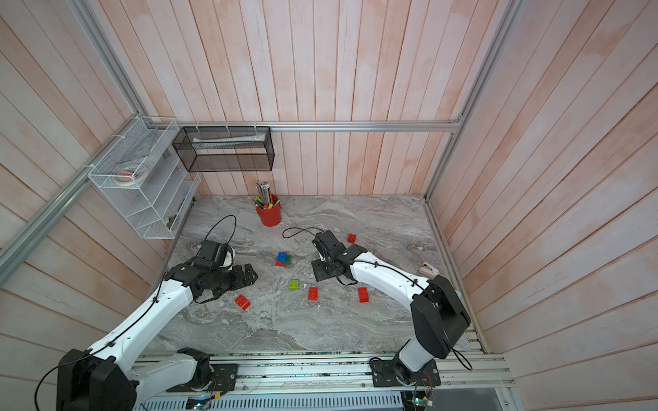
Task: Assemble the letter s with lego
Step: Pick up the lego brick from the center of the board.
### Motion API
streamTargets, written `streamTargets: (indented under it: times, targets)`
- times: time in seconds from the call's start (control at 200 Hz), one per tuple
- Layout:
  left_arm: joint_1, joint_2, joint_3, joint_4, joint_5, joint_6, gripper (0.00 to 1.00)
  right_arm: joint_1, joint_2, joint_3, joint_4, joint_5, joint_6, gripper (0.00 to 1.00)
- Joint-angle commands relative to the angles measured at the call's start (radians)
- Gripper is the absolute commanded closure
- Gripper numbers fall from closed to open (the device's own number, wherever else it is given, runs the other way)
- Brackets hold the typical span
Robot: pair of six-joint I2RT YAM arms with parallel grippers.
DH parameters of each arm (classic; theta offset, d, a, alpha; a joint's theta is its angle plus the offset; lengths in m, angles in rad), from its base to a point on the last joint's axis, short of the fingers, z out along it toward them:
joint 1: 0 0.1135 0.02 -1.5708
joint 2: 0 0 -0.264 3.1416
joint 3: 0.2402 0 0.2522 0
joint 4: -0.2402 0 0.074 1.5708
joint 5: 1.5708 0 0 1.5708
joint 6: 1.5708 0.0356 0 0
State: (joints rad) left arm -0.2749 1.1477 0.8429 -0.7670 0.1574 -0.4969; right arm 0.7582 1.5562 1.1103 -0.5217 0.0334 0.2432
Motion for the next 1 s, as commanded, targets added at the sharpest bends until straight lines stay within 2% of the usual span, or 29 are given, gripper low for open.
streamTargets:
  times: [0.0,0.2,0.45,0.7,0.995]
  targets:
    - [0.004,-0.019,-0.015,0.024,0.014,0.027,0.0,-0.014,-0.05,-0.051,0.048,-0.072,-0.362,0.38]
    - [0.004,-0.037,-0.024,0.024,0.003,0.04,0.0,-0.078,-0.066,-0.106,0.065,-0.131,-0.645,0.38]
    - [0.005,-0.066,-0.044,0.013,-0.01,0.047,0.0,-0.078,-0.032,-0.173,0.12,-0.134,-0.874,0.38]
    - [0.005,-0.098,-0.068,0.002,-0.012,0.035,0.0,-0.038,0.065,-0.16,0.156,-0.133,-0.997,0.37]
    - [0.004,-0.114,-0.066,-0.012,-0.013,0.027,0.0,0.0,0.149,-0.111,0.174,-0.166,-1.053,0.37]
